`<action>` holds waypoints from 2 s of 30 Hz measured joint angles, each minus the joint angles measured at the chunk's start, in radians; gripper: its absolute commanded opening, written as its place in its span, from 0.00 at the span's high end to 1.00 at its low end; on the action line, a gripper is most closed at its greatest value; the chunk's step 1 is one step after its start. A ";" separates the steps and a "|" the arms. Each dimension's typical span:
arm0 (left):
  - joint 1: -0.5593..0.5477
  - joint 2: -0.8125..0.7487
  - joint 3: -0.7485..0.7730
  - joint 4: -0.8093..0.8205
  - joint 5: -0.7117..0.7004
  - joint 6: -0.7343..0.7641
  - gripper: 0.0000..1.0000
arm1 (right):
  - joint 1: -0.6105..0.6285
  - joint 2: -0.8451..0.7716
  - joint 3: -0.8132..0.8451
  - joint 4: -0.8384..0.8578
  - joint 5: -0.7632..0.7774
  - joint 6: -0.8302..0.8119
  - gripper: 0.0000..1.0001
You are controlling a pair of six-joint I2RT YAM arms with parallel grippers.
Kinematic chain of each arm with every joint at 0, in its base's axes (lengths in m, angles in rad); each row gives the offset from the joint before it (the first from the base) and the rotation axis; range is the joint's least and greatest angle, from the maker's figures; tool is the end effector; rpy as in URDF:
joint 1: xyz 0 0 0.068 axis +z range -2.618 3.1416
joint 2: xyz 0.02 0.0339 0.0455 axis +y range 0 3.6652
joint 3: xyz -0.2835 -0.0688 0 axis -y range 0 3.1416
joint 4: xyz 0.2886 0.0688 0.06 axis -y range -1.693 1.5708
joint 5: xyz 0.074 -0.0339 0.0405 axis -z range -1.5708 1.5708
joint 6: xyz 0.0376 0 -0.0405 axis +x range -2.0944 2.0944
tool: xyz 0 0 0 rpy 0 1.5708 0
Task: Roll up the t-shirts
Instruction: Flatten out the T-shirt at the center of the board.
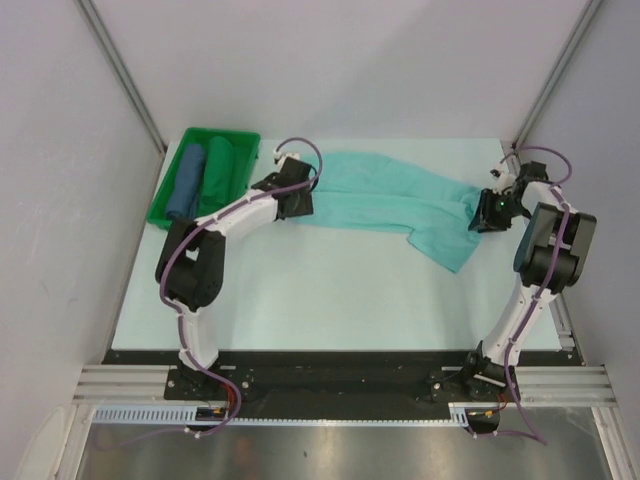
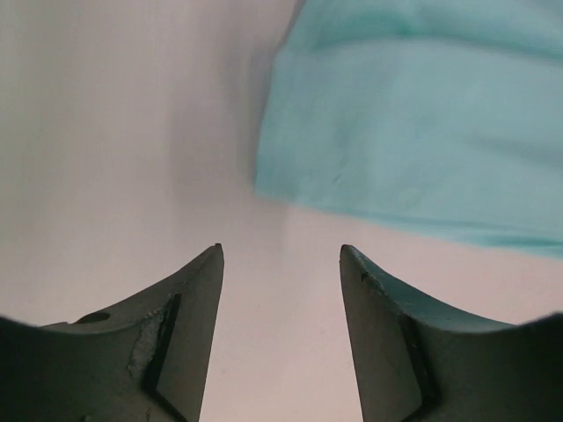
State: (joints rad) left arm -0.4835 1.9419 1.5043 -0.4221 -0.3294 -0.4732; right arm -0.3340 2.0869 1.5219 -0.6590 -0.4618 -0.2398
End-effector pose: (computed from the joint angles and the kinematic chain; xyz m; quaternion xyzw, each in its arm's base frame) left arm 0.4317 -0.2129 0.2267 -0.0523 0.9251 -0.0216 0.3756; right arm 0.4518 -0.1390 0.1550 0.0057 0.9597 0.1687 0.2249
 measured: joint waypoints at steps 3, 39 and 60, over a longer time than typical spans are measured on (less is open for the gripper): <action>0.012 -0.039 -0.147 0.032 0.027 -0.053 0.46 | -0.027 -0.055 -0.031 0.005 0.031 0.004 0.54; 0.034 0.158 -0.058 0.142 -0.034 -0.192 0.98 | -0.070 -0.391 -0.500 0.272 0.013 0.154 0.36; 0.034 0.152 -0.079 0.181 -0.029 -0.192 1.00 | 0.030 -0.280 -0.462 0.521 0.147 0.221 0.42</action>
State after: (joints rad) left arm -0.4492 2.0941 1.4250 -0.2413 -0.3588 -0.6647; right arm -0.3038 1.8072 1.0603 -0.1379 -0.3149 -0.0189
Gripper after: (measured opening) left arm 0.008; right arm 0.597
